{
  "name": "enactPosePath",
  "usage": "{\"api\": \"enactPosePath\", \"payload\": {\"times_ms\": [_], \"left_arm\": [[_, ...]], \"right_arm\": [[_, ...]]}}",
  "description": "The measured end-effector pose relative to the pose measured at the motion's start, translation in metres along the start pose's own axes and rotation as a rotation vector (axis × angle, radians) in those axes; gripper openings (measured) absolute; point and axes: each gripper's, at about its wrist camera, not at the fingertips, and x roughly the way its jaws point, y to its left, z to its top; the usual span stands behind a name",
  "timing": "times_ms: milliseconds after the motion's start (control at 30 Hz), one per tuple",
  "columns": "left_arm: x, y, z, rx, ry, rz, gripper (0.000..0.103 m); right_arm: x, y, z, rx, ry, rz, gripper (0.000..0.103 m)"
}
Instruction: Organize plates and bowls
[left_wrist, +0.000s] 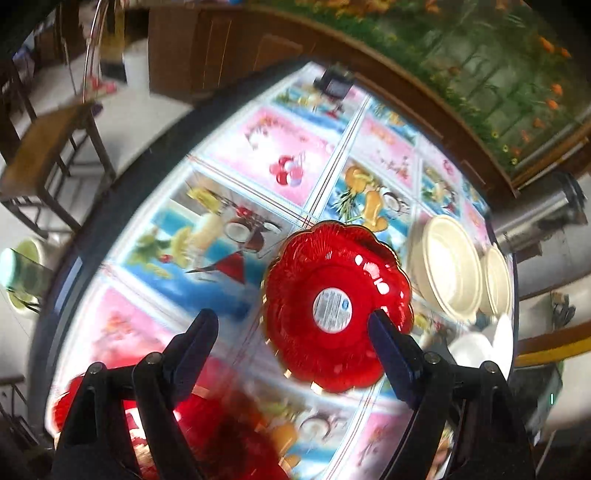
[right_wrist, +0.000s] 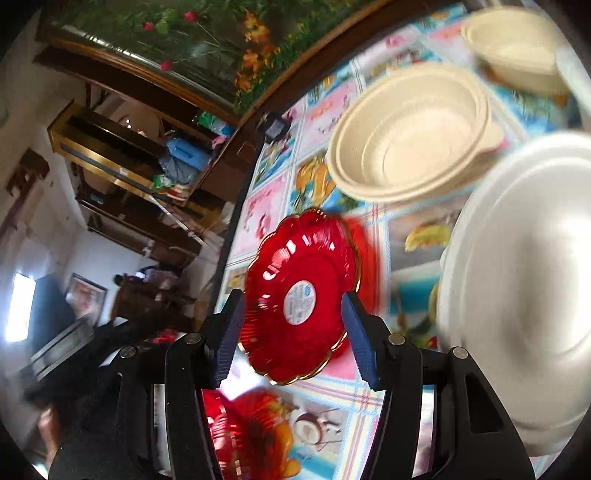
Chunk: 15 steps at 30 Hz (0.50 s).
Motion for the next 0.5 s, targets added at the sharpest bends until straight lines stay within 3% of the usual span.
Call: {"api": "enactPosePath", "payload": {"times_ms": [200,333,500], "left_arm": [[0.04,0.002,0.009,-0.043,0.07,0.014,0.082],[0.045,0.006,0.012,-0.05,0.074,0.022,0.082],[0.048,0.007,0.012,-0.034,0.076,0.053,0.082]], "right_arm": [[-0.004,0.004,-0.005,0.019,0.017,0.053,0.056],[-0.001,0.013,-0.012,0.031,0.09,0.092,0.056],[0.009,0.005,-0.015,0.093,0.147,0.02,0.056]]}}
